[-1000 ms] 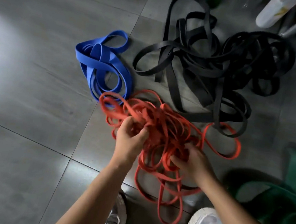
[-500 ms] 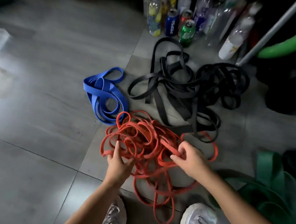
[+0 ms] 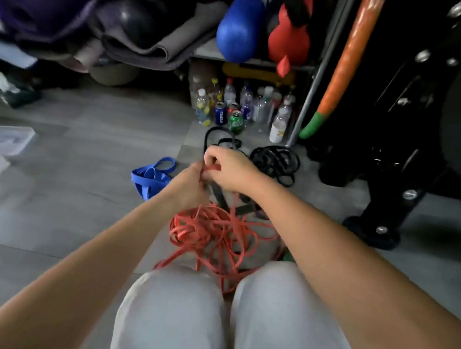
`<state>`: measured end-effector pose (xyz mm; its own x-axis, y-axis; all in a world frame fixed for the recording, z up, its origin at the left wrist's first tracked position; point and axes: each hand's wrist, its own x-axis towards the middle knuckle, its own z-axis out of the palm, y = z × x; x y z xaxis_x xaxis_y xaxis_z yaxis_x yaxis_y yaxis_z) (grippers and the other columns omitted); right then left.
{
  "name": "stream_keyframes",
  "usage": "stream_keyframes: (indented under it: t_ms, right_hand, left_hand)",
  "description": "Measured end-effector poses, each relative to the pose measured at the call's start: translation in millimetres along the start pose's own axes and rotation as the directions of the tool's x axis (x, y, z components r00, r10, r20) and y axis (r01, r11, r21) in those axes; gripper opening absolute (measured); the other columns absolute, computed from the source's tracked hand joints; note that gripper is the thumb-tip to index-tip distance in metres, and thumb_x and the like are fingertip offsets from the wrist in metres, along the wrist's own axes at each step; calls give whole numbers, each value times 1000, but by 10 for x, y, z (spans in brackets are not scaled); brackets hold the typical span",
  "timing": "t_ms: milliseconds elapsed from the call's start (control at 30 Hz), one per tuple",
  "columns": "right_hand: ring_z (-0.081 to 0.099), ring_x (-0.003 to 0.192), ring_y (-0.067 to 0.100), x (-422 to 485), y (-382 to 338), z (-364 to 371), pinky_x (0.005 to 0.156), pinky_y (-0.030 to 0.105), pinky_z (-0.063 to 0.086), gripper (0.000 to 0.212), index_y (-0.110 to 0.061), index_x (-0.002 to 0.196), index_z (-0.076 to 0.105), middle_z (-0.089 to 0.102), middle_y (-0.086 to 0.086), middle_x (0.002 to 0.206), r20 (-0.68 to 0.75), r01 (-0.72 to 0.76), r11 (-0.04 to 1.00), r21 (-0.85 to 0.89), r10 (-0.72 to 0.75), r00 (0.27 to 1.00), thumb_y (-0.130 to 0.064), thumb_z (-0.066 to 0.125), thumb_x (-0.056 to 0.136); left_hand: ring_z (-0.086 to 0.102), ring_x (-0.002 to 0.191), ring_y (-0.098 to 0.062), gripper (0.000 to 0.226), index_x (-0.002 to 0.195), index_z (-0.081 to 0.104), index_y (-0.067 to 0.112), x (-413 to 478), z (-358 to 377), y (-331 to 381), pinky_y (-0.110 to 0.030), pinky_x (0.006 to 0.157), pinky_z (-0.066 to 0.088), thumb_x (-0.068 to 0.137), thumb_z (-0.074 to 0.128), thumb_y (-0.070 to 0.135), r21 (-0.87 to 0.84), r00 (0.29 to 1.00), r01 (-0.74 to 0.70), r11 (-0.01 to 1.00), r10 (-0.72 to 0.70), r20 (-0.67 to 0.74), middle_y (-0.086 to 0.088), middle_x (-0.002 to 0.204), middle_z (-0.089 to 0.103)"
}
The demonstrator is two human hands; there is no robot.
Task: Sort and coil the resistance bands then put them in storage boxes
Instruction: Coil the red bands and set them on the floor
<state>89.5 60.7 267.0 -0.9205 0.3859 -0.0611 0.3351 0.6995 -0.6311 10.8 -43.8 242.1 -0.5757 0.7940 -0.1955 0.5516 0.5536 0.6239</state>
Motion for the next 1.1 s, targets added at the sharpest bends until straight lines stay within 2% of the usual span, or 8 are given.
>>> stream_keyframes:
  t_ms: [100,200,300,367,500,700,933,1100]
  right_hand:
    - [41,59,5,-157,-289,-257,54,25,31,19,-19,80,50,45,-11,65,-171,56,990,128,-34,985,-27,66,83]
    - [39,53,0,-335,-437,-457,49,18,24,22,-22,75,49,42,-13,58,-292,93,980,174,-39,956,-31,68,82]
    - [40,53,1,-527,-378,-516,50,22,28,23,-24,74,50,43,-13,56,-225,56,993,103,-31,974,-35,68,82]
    - [40,54,2,-659,-220,-449,51,23,29,22,-25,73,51,44,-12,58,-177,-7,996,85,22,984,-34,70,81]
    - [53,63,14,-843,21,-305,62,27,42,20,-23,73,59,57,-4,66,-104,-90,978,190,111,988,-30,78,75]
    - [66,92,7,-982,-32,-343,89,26,50,40,-41,93,64,71,-3,98,-63,47,877,478,-19,998,-14,81,69]
    - [63,67,3,-1144,-53,-376,73,30,54,16,-30,76,65,68,-9,72,-95,31,936,352,3,995,-18,76,78]
    - [55,56,-4,-1248,-133,-428,55,24,43,12,-35,83,67,59,-25,59,-150,12,997,-70,-22,988,-42,72,75]
  left_hand:
    - [60,88,-29,19,105,58,7,-175,-257,119,-30,74,45,88,59,16,37,994,27,999,-23,-104,-12,94,64]
    - [60,78,-27,8,95,57,10,-333,-426,199,-34,72,49,91,57,18,-267,985,78,961,-116,-130,-14,85,64]
    - [63,58,-14,6,96,56,7,-568,-501,282,-19,49,48,94,55,13,-480,980,16,877,-109,-166,-7,72,64]
    - [63,52,-3,5,90,58,9,-740,-502,308,-13,44,45,93,57,13,-529,978,-37,848,-77,-192,0,70,66]
    - [65,65,-4,10,81,64,20,-935,-493,319,-15,54,50,90,62,16,-501,980,-95,860,-7,-199,6,73,69]
    - [68,75,-7,15,91,67,26,-1050,-480,519,-20,64,52,93,57,15,-600,982,-181,779,108,-156,7,75,73]
    - [68,76,-7,15,91,65,27,-1125,-313,466,-25,69,54,92,58,14,-660,979,-195,725,101,-178,8,77,74]
    - [66,66,1,20,88,64,28,-1129,-318,448,-12,58,49,92,56,10,-624,973,-211,753,99,-210,14,70,72]
